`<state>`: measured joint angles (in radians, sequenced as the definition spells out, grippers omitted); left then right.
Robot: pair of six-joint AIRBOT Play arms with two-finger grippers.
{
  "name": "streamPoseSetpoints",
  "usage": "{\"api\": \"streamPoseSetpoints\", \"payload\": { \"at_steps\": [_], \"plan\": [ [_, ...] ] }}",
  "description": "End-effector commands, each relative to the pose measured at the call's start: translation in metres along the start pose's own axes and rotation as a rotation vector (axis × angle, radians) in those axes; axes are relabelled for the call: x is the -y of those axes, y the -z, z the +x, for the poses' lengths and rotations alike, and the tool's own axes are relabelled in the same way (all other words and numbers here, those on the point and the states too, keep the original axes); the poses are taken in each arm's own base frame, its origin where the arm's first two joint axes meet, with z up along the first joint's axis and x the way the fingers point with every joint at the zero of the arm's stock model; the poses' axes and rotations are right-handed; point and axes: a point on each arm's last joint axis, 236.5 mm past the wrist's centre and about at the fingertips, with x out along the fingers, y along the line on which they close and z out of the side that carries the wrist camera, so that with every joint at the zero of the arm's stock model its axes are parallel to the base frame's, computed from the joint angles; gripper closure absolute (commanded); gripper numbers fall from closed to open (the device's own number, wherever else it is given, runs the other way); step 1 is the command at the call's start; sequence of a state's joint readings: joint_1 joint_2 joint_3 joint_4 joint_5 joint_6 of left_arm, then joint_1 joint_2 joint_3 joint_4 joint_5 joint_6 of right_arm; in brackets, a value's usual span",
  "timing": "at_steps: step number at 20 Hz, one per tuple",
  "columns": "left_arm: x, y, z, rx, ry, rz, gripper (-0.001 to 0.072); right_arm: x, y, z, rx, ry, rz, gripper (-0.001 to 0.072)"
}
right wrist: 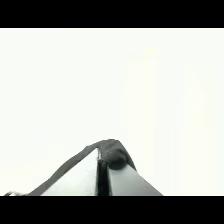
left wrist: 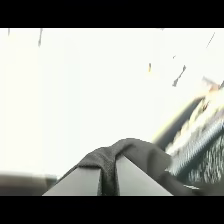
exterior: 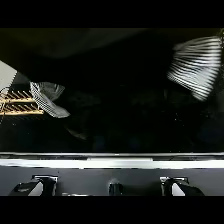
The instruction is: Fold the clothes and pants, and hang the long-sleeved shirts on hangers.
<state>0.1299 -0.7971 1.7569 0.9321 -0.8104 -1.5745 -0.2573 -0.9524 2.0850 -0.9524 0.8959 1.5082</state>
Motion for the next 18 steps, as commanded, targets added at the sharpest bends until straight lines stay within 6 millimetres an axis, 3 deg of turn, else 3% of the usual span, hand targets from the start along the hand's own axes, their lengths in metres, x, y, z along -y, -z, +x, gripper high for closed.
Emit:
{"api": "streamPoseSetpoints", "payload": {
  "at_steps": [1, 4, 6, 8, 10, 13, 15, 18],
  "plan": [
    [0.023, -0.052, -0.063, 0.157, -0.079, 0.093, 0.0687, -0.024, -0.078, -0.099, 0.233, 0.153, -0.094, 0.0684],
    [0.010, -0.061, -0.097, 0.192, -0.199, 0.088, 0.0687, -0.029, -0.101, -0.143, 0.322, 0.228, -0.121, 0.0684],
    [0.002, -0.056, -0.098, 0.171, -0.230, 0.078, 0.0687, -0.024, -0.102, -0.144, 0.328, 0.244, -0.112, 0.0684],
    [-0.012, -0.034, -0.078, 0.092, -0.241, 0.043, 0.0688, -0.007, -0.089, -0.120, 0.276, 0.258, -0.077, 0.0684],
    [-0.038, 0.004, -0.047, -0.037, -0.262, -0.011, 0.0688, 0.027, -0.053, -0.076, 0.150, 0.293, 0.004, 0.0683],
    [-0.095, 0.083, 0.019, -0.267, -0.292, -0.058, 0.0688, 0.084, 0.051, 0.010, -0.163, 0.311, 0.178, 0.0683],
    [-0.143, 0.153, 0.065, -0.423, -0.333, -0.113, 0.0688, 0.121, 0.152, 0.068, -0.405, 0.296, 0.338, 0.0683],
    [-0.203, 0.284, 0.122, -0.668, -0.386, -0.201, 0.0687, 0.171, 0.314, 0.121, -0.699, 0.317, 0.564, 0.0682]
  ]
}}
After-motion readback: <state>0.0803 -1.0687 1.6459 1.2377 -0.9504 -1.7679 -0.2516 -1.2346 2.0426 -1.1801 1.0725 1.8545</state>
